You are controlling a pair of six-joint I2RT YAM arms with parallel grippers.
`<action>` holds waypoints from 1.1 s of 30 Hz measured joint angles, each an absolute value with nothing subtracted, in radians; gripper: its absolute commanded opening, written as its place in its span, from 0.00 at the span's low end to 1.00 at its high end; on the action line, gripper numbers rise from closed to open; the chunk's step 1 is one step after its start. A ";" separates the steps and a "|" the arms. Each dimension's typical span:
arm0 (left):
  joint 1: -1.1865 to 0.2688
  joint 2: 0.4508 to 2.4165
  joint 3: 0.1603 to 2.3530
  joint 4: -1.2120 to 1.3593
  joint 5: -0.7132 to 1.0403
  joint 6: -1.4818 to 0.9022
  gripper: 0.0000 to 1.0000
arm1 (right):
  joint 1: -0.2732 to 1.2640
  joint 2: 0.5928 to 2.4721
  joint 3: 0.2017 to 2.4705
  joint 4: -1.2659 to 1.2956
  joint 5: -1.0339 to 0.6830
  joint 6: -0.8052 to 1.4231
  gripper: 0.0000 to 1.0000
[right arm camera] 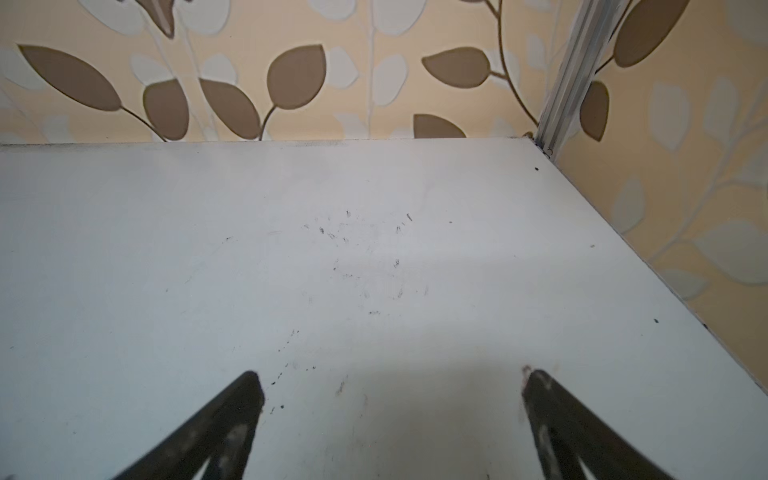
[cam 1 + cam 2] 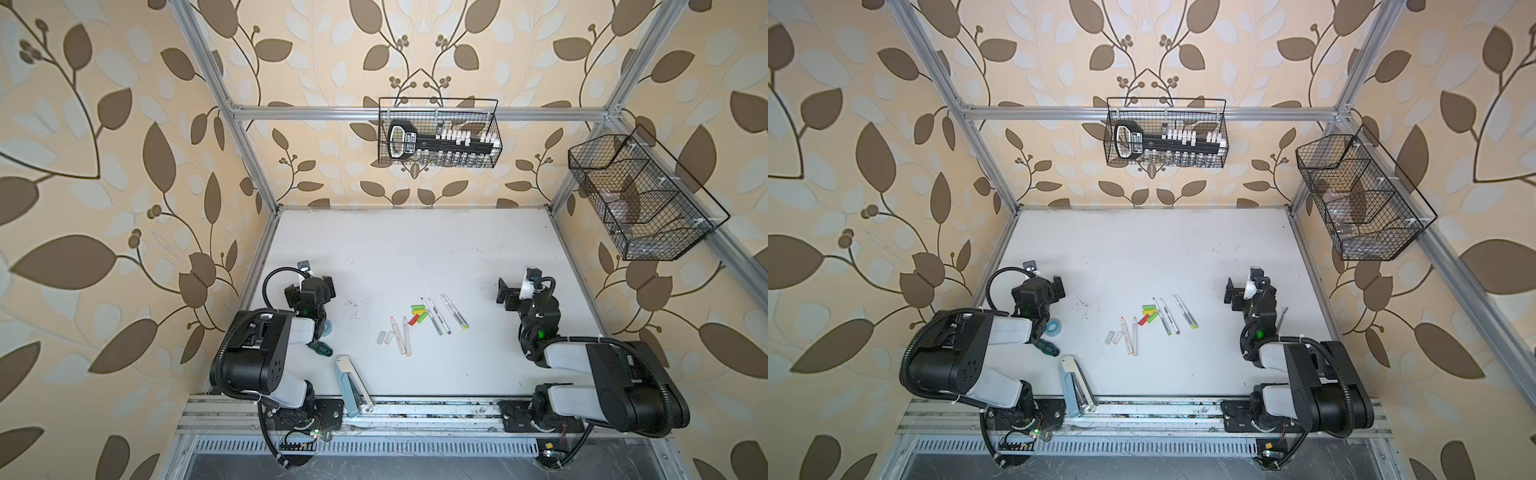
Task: Insert the pens into the pen caps
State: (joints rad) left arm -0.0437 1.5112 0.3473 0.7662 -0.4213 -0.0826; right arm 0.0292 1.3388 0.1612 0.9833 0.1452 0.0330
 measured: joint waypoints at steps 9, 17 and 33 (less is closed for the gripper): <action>-0.044 1.511 0.347 0.766 -0.421 -0.083 0.99 | 0.030 1.339 0.161 0.983 0.146 0.033 1.00; -0.044 1.511 0.347 0.766 -0.410 -0.082 0.99 | 0.030 1.339 0.161 0.983 0.145 0.033 1.00; -0.038 1.491 0.347 0.748 -0.323 -0.059 0.99 | 0.030 1.339 0.161 0.984 0.146 0.033 1.00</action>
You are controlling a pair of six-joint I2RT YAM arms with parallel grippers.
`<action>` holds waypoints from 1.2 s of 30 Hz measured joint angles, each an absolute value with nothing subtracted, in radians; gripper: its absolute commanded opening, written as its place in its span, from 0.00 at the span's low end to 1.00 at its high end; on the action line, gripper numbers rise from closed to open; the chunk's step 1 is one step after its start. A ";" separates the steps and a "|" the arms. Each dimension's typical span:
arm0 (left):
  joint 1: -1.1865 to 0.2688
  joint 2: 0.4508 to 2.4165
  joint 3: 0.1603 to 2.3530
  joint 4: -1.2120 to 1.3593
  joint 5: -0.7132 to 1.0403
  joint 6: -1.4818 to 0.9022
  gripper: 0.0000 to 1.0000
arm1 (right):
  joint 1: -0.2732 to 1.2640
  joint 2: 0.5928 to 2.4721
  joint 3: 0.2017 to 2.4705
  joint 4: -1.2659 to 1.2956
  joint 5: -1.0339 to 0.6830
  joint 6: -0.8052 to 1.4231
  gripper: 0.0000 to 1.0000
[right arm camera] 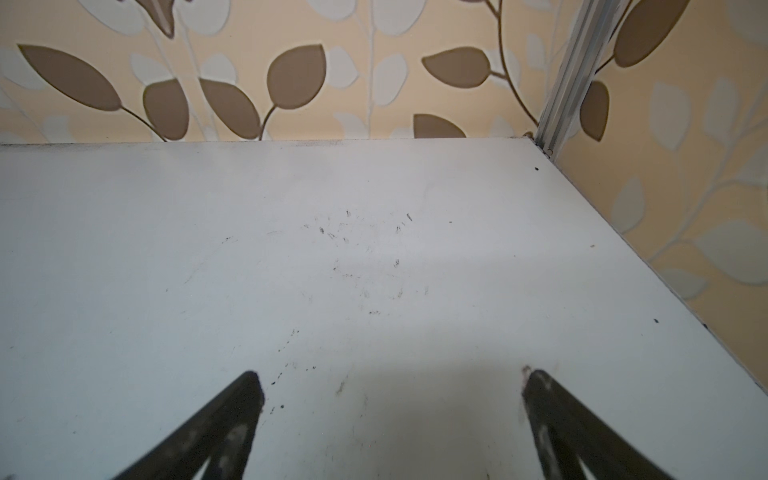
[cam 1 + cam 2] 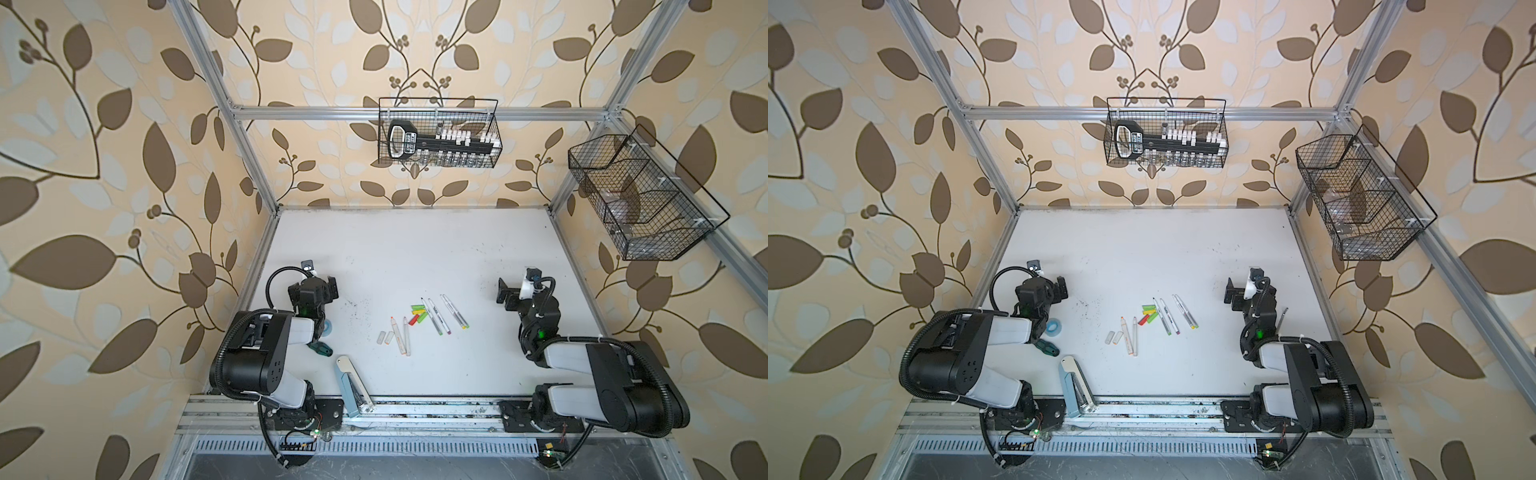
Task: Insert the pens into the pen caps
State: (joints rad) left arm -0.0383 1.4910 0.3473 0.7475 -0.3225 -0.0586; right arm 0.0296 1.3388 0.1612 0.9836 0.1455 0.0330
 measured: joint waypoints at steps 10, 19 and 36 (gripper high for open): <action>-0.185 1.381 0.514 0.464 -0.489 -0.029 0.99 | 0.030 1.339 0.161 0.983 0.146 0.033 1.00; -0.307 1.382 0.827 -0.047 -0.709 -0.205 0.99 | 0.030 1.339 0.162 0.984 0.145 0.033 1.00; -0.361 1.046 0.955 -0.786 -0.186 -0.421 0.99 | 0.034 1.330 0.185 0.934 0.149 0.027 1.00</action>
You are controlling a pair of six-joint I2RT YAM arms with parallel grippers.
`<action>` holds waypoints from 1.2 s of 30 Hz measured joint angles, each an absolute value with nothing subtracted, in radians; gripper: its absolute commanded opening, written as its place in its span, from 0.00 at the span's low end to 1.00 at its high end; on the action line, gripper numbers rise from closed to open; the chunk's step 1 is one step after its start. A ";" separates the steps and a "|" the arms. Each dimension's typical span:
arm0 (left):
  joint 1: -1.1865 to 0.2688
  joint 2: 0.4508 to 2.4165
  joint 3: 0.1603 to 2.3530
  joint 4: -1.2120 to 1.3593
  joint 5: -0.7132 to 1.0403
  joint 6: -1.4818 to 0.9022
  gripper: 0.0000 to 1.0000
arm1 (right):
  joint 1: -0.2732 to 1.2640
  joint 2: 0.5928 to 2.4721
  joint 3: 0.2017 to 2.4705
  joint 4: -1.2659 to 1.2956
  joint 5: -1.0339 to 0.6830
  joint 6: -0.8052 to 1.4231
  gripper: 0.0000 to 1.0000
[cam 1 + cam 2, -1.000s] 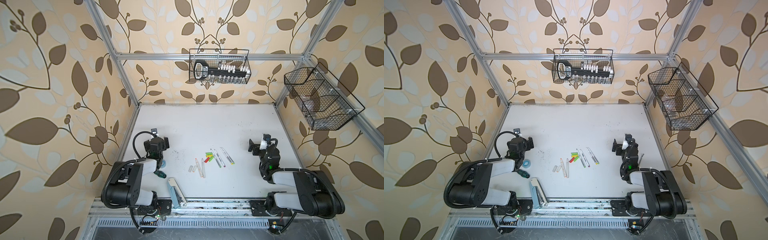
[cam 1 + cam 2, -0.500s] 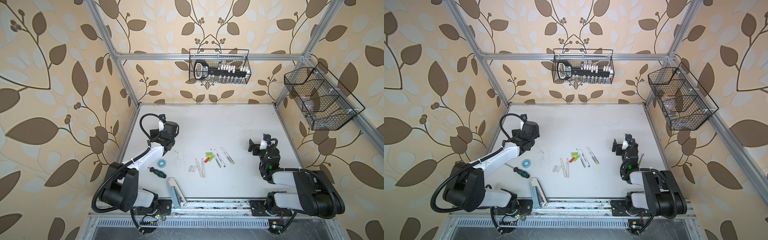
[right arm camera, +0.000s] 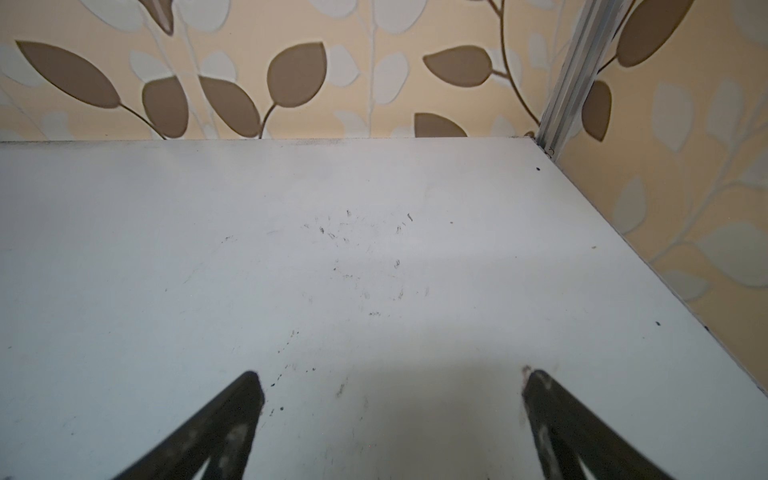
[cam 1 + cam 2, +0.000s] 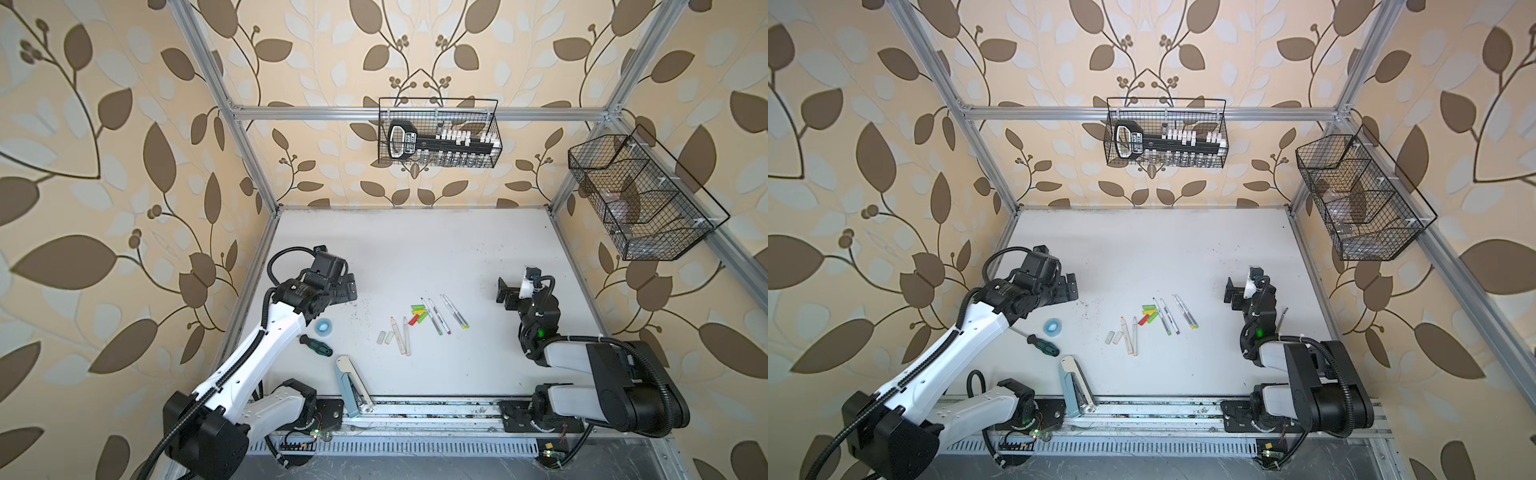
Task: Insert the pens into the pen caps
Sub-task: 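Reach the right gripper over the orange-tipped cream highlighter and close on it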
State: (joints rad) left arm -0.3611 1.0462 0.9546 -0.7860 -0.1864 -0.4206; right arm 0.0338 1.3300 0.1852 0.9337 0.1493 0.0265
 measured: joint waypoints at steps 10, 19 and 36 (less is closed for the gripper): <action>-0.361 0.830 0.853 -0.815 0.055 -0.335 0.99 | 0.192 1.185 0.483 0.461 0.310 0.072 1.00; -0.361 0.854 0.841 -0.787 0.107 -0.312 0.99 | 0.635 1.043 0.614 -0.008 0.442 0.265 1.00; -0.361 0.883 0.842 -0.807 -0.001 -0.310 0.99 | 1.132 1.581 0.986 -0.268 0.378 0.528 0.56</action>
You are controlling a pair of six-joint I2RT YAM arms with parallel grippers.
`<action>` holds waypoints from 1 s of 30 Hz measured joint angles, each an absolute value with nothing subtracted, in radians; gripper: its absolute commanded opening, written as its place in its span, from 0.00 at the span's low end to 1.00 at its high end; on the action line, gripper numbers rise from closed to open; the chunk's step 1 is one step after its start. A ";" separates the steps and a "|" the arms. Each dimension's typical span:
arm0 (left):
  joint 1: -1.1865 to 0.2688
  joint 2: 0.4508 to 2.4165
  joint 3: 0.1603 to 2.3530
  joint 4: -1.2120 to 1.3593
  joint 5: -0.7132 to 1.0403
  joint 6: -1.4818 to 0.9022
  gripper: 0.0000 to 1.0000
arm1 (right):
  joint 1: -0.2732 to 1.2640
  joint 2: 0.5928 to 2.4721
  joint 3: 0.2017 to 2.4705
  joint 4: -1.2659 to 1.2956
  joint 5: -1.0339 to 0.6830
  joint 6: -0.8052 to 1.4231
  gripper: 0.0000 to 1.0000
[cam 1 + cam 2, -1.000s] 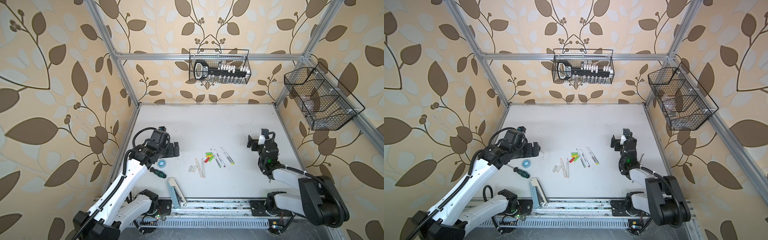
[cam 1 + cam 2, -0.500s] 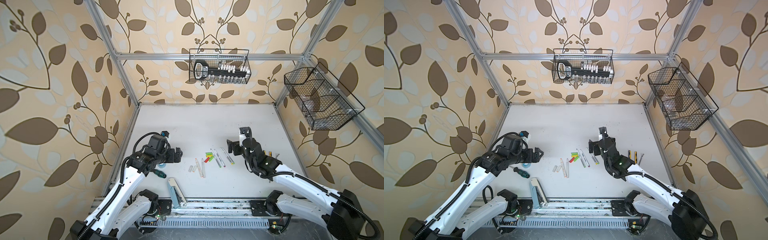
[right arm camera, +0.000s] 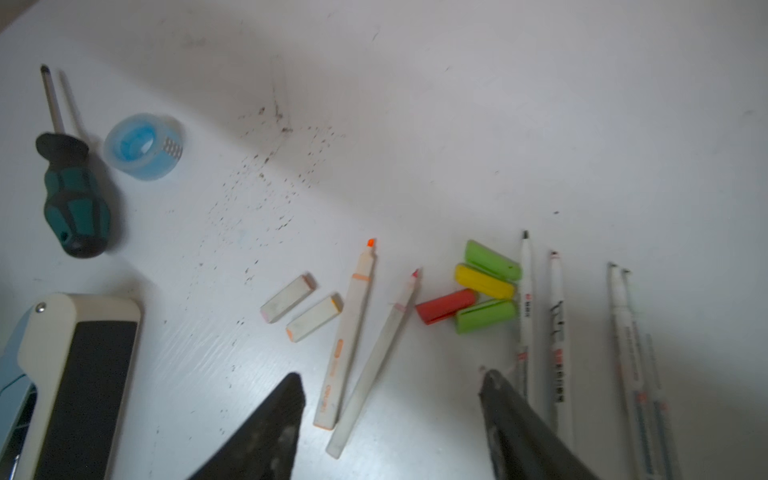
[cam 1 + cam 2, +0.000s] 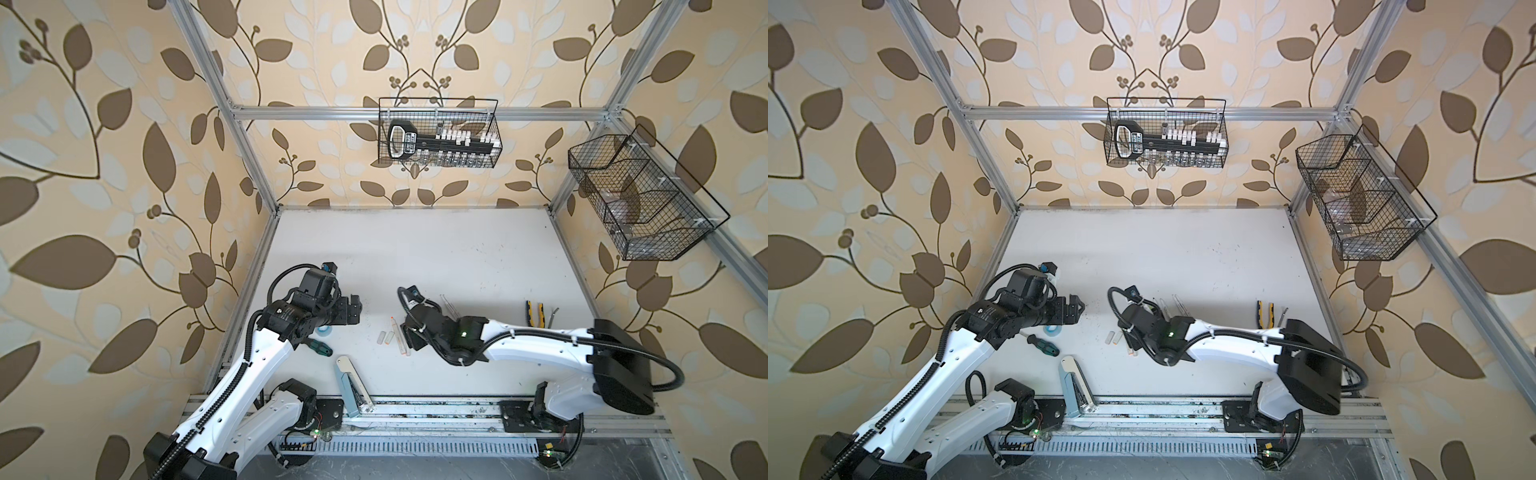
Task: Insert the pens into the pen caps
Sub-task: 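Reach the right gripper over the orange-tipped cream highlighter and close on it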
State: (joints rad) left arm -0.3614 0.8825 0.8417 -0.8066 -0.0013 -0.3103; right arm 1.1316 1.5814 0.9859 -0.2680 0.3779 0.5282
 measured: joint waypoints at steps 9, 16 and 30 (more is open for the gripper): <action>-0.361 0.768 0.843 -0.835 -0.148 -0.313 0.99 | 1.132 1.814 1.154 -0.345 0.228 0.535 0.50; -0.361 0.744 0.843 -0.843 -0.177 -0.313 0.99 | 1.112 1.839 1.155 -0.388 0.177 0.535 0.47; -0.361 0.754 0.843 -0.843 -0.191 -0.313 0.99 | 1.092 1.880 1.157 -0.416 0.152 0.515 0.38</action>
